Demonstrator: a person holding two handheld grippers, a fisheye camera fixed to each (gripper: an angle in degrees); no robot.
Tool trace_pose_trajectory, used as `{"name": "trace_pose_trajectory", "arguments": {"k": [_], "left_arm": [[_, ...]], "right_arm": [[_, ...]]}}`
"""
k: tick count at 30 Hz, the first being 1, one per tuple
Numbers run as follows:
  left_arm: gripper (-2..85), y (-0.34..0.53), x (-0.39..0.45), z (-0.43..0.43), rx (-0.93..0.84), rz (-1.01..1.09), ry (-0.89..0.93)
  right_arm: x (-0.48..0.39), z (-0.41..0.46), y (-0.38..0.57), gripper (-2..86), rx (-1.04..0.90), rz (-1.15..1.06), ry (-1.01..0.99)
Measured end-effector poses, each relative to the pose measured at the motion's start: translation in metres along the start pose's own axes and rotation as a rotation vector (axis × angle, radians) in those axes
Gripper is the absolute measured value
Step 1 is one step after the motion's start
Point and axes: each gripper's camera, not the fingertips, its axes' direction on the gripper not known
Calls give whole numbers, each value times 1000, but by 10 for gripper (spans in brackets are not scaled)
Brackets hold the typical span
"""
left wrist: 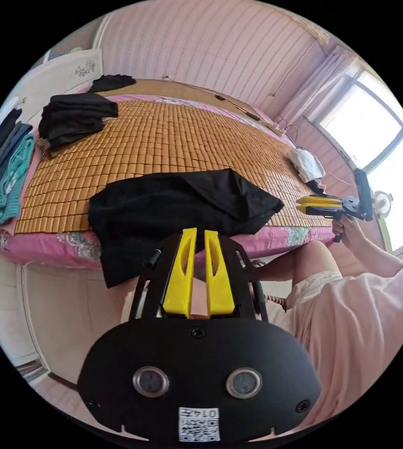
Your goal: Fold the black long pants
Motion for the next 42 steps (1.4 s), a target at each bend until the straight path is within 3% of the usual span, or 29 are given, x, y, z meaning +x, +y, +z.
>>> {"name": "trace_pose_trajectory", "arguments": {"k": [6,11,15,17,23,28,31,37,39,42], "left_arm": [[96,-4,-101,2,-61,-243,-179],[135,-9,-134,48,-279,-333,-56],[70,-11,-135,41,-262,-263,-62],[47,-13,-131,31,-229,-231,-82],[19,-23,-99,-30,11,-109,-108],[15,-41,-30,-72,276,188,147],[46,-45,-14,-58,227,230,270],[51,-18,-79,-9,3,14,220],[52,-11,-100,-7,-27,-47,182],[57,-9,-120,-8,-33,-67,40]], "right_arm": [[-71,64,-100,146,-119,-226,-63],[-78,125,-131,150,-341,-234,105],[-50,123,-135,29,-314,-126,-71],[-43,119,-134,18,-303,-116,-109],[-16,34,-126,9,27,-89,-218],[66,-65,-62,13,458,190,-352],[116,-89,5,23,559,422,-254],[184,-56,101,79,160,881,123],[175,-52,97,83,159,853,115],[136,-33,48,87,146,639,50]]}}
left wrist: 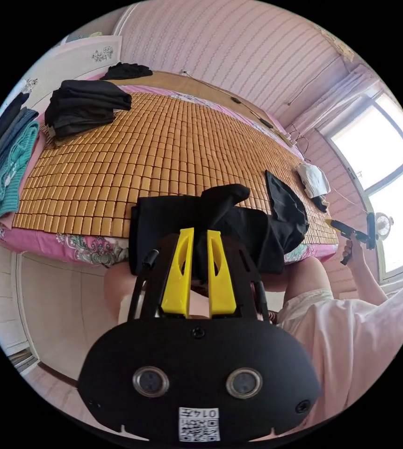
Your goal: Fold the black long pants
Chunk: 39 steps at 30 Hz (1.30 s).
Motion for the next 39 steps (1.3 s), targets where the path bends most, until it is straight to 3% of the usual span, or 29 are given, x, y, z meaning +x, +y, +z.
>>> {"name": "trace_pose_trajectory", "arguments": {"k": [4,7,11,15,17,19,22,26,29,31,33,39], "left_arm": [[71,-17,-20,11,-18,-20,-118],[80,-34,-35,32,-62,-39,-176],[66,-41,-53,78,-267,-66,-174],[-2,-44,-54,74,-248,12,-193],[-7,-52,-55,66,-195,12,-163],[-9,-71,-48,38,-34,30,-43],[-10,-88,-27,-22,217,124,102],[-9,-61,-20,-87,450,234,110],[-8,-17,-61,-83,409,117,36],[-2,16,-112,-44,195,-94,-29],[13,41,-146,-24,84,-239,-22],[58,66,-189,-17,70,-404,96]], "right_arm": [[-129,72,-15,106,-209,-389,-175],[-197,128,-8,103,-340,-579,-51],[-217,144,-11,11,-305,-610,155],[-185,97,-39,-2,-216,-533,36],[-156,63,-56,-3,-157,-467,-173],[-122,13,-69,-2,5,-378,-289],[-96,-50,-68,-1,230,-389,-343],[-89,-87,-42,-2,363,-480,-302],[-96,-54,-23,-2,172,-506,-257],[-105,-3,-15,0,-31,-478,-227],[-116,24,-15,3,-111,-469,-232],[-186,64,-65,69,-153,-592,-223]]}}
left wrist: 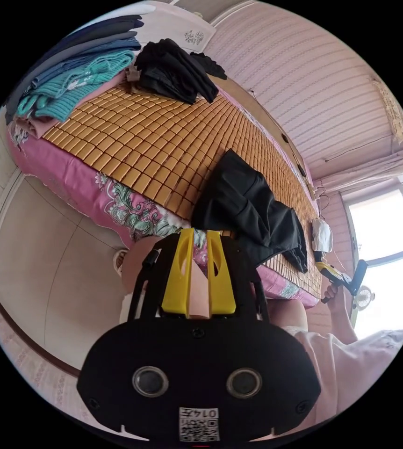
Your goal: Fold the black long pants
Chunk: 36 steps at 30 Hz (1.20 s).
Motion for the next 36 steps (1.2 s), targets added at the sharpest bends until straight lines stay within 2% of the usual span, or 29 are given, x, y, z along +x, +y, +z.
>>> {"name": "trace_pose_trajectory", "arguments": {"k": [2,7,9,12,14,16,17,19,20,21,22,25,27,29,32,34,36], "left_arm": [[72,-7,-2,4,7,-20,43],[118,-30,-11,44,-52,-114,175],[104,-34,-15,60,-76,-157,200],[20,-36,-18,75,-75,-163,249],[0,-37,-17,75,-68,-142,191],[-6,-38,-12,55,49,-8,276],[-7,-37,-9,45,102,55,309],[-6,-22,2,5,231,307,367],[-5,-17,-1,-1,238,324,359],[-1,-9,-15,-6,204,246,296],[6,-1,-38,-4,110,76,219],[38,29,-82,-2,10,-194,155],[53,44,-89,-7,45,-237,165],[78,51,-87,-12,73,-243,197],[123,50,-69,-14,106,-198,219],[127,38,-50,3,40,-150,126],[84,27,-39,25,-70,-117,26]], "right_arm": [[-9,11,-37,108,-20,-57,25],[-42,52,-156,131,-31,-235,77],[-49,75,-192,133,-77,-250,70],[-54,120,-229,127,-186,-226,23],[-57,147,-237,103,-272,-221,-13],[-68,170,-233,51,-361,-264,-45],[-72,170,-231,43,-360,-273,-46],[-93,159,-219,22,-301,-322,-126],[-99,157,-215,20,-297,-335,-162],[-112,156,-205,18,-303,-359,-241],[-124,159,-194,18,-319,-375,-313],[-149,176,-173,51,-419,-431,-396],[-154,172,-174,68,-413,-453,-394],[-151,155,-186,73,-339,-457,-368],[-132,127,-217,82,-169,-429,-229],[-114,129,-242,95,-134,-377,-98],[-104,141,-258,106,-174,-350,-80]]}}
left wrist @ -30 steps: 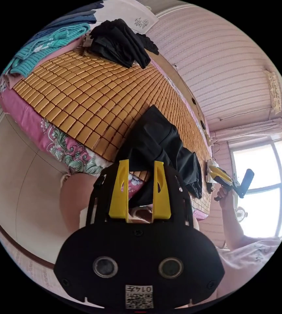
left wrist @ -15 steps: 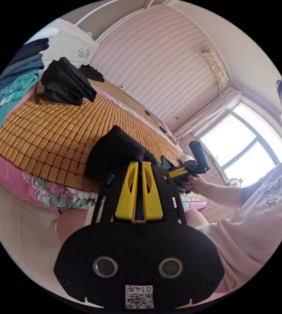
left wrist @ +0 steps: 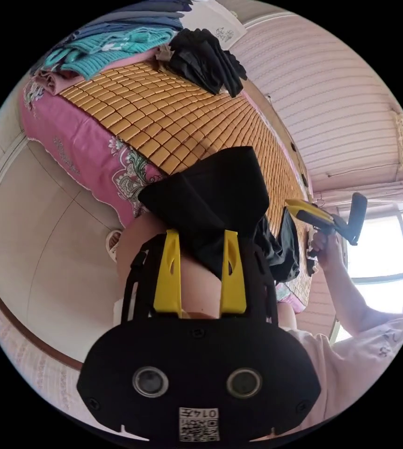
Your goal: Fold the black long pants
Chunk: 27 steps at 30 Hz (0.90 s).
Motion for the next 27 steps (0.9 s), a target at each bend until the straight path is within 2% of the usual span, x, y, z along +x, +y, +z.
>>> {"name": "trace_pose_trajectory", "arguments": {"k": [2,3,6,9,11,13,14,19,23,27], "left_arm": [[7,-4,11,5,-41,58,-60],[0,-1,16,-2,-24,67,-83],[-8,18,16,-26,57,84,12],[-9,33,14,-37,76,82,40],[-10,41,20,-42,89,119,63],[-10,51,36,-53,131,218,70],[-10,53,41,-56,140,245,70],[-9,71,86,-87,239,459,136],[-5,73,124,-97,305,585,221],[26,71,152,-91,366,604,318]], "right_arm": [[9,11,-10,110,-42,27,20],[12,17,-16,110,-68,36,31],[11,39,-24,99,-125,24,43],[7,70,-18,59,-291,20,3],[3,57,-5,10,-216,3,46],[13,30,20,0,-153,30,-18],[17,19,28,-1,-117,50,-29],[47,-128,122,-1,334,176,-75],[41,-210,189,0,510,161,-6],[26,-278,263,0,674,143,-57]]}}
